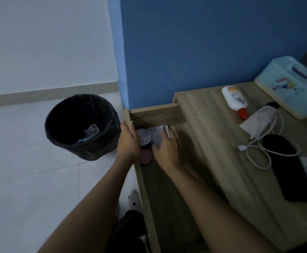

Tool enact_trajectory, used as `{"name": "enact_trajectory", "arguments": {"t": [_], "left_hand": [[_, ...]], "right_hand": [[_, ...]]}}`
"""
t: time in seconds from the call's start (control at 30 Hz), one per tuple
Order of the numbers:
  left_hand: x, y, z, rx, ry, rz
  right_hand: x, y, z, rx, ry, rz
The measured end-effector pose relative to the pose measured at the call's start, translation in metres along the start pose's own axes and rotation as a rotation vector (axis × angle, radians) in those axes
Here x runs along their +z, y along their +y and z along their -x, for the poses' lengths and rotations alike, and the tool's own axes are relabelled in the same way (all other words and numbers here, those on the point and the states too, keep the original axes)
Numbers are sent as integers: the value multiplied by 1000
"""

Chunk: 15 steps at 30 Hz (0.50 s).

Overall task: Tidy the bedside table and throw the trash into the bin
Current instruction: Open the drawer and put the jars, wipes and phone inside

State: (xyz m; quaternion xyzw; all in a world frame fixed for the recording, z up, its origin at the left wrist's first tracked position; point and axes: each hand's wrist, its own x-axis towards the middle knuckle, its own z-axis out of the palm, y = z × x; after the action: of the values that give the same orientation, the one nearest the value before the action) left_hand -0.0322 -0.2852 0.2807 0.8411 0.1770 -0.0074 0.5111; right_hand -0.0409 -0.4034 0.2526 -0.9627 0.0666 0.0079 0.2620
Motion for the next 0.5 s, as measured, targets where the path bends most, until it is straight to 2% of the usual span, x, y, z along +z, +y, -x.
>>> {"name": "enact_trajectory", "arguments": {"t": [0.13, 0.2, 0.33, 0.5], "left_hand": [[2, 0, -1, 3, -2, -16], [3, 2, 1, 4, 9, -40], [-1, 7, 4, -15, 7, -74], [-2, 6, 3, -44, -30, -86]], "right_hand": [[-60, -22, 6, -201, 198, -50], [-87, -22, 5, -218, 301, -94], [-141, 7, 4, -110, 433, -58], [-182, 77, 26, 65, 436, 34]]}}
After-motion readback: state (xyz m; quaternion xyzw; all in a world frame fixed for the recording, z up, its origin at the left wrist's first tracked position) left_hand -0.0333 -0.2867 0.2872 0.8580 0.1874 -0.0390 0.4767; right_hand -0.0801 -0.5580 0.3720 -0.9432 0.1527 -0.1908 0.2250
